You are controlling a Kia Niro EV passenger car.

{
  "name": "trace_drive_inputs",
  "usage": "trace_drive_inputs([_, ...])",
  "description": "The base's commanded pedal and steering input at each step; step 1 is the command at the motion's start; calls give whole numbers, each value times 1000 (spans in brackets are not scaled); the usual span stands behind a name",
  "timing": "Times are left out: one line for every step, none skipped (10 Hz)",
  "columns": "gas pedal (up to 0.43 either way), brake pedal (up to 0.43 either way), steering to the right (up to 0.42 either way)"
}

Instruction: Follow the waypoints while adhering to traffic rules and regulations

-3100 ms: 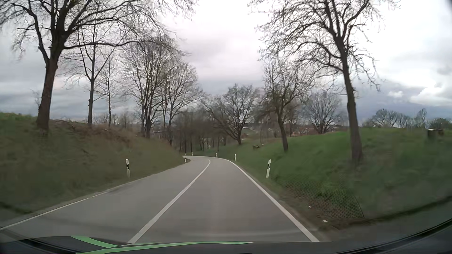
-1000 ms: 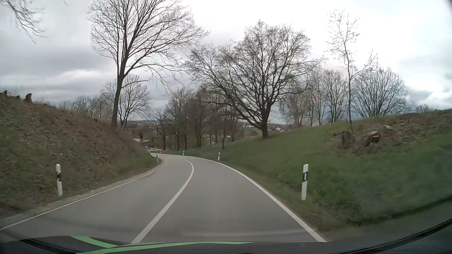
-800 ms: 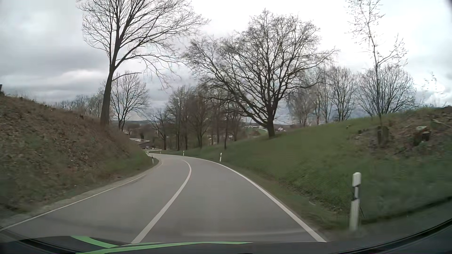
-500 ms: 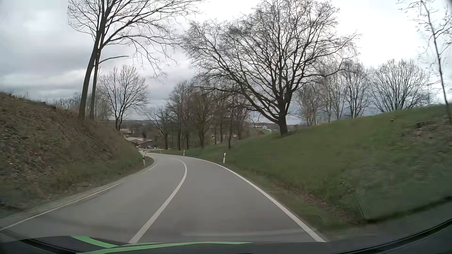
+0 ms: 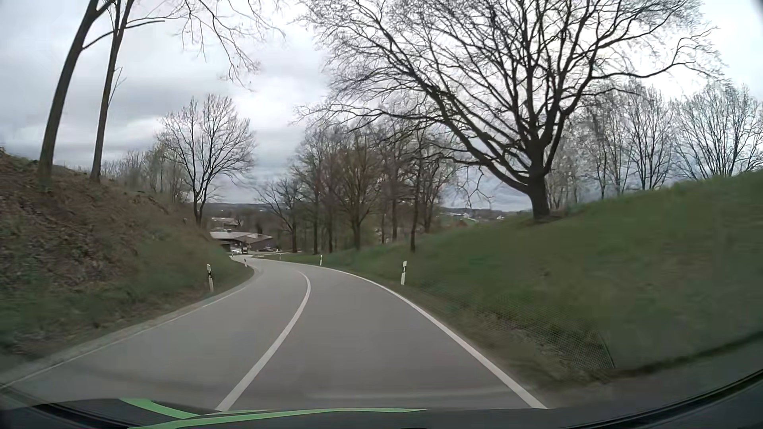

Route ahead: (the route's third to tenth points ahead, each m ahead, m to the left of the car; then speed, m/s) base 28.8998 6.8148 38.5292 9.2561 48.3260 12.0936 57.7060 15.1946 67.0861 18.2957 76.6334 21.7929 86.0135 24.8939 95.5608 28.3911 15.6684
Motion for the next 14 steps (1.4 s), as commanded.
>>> trace_drive_inputs([0, 122, -35])
trace_drive_inputs([0, 122, -38])
trace_drive_inputs([0, 128, -39])
trace_drive_inputs([0, 128, -39])
trace_drive_inputs([0, 128, -39])
trace_drive_inputs([0, 128, -37])
trace_drive_inputs([0, 128, -36])
trace_drive_inputs([0, 128, -36])
trace_drive_inputs([0, 128, -36])
trace_drive_inputs([0, 128, -37])
trace_drive_inputs([0, 134, -38])
trace_drive_inputs([0, 134, -38])
trace_drive_inputs([0, 128, -38])
trace_drive_inputs([0, 128, -38])
